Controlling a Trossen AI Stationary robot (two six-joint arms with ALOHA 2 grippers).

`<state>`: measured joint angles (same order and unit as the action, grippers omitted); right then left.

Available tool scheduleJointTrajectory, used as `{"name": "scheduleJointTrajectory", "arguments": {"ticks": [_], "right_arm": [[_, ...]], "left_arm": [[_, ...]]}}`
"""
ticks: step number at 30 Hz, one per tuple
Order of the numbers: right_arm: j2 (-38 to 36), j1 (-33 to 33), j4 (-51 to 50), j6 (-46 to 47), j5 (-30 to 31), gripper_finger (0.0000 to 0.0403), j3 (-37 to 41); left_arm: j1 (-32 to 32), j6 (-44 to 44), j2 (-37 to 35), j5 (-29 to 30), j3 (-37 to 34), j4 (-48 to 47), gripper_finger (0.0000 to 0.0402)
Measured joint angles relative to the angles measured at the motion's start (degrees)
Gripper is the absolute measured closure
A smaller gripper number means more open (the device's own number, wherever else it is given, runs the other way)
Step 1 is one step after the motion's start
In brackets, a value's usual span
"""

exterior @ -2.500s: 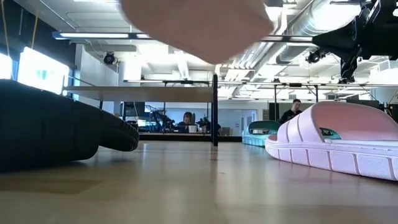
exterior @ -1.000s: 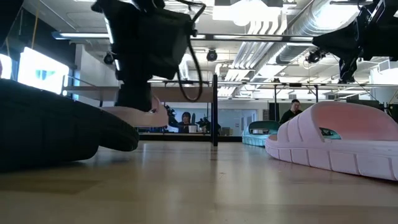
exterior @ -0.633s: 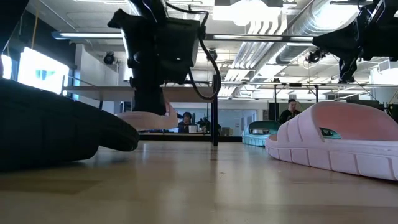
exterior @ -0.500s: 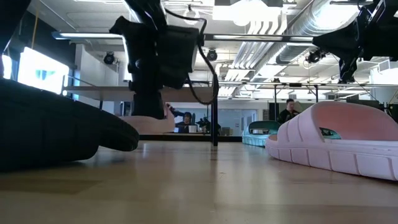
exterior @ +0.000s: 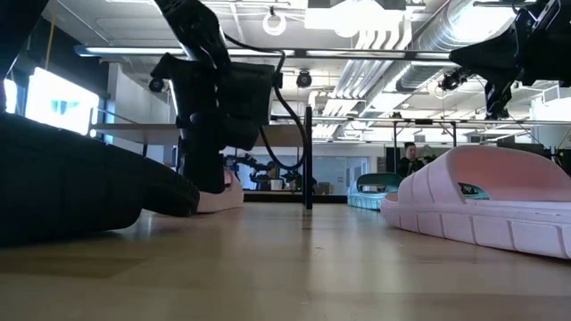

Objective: Pick and place slides into the shelf
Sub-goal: Put the left pink slipper under the shelf, then put the right pink slipper under the shelf

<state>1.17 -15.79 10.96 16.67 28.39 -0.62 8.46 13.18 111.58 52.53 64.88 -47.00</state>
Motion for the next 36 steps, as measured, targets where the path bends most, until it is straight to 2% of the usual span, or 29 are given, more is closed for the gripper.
{"name": "scheduleJointTrajectory", "arguments": {"ticks": [9,17,26,36], "right_arm": [[0.0,0.0,-0.11,0.01,-0.4,0.0402,0.0],[-0.02,0.0,-1.54,0.0,-0.49,0.0402,0.0],[-0.01,0.0,-1.74,-0.07,-0.49,0.0402,0.0],[0.0,0.0,-1.74,0.0,-0.49,0.0402,0.0]], "left_arm": [[2.22,-0.97,-0.05,-0.34,-0.29,1.2,0.0389],[2.39,-1.22,-0.05,-0.45,-0.31,1.18,0.0332],[1.48,-1.21,0.0,-0.75,0.07,-0.07,0.0249],[-2.7,1.23,0.15,-1.31,6.27,-10.3,0.0188]]}}
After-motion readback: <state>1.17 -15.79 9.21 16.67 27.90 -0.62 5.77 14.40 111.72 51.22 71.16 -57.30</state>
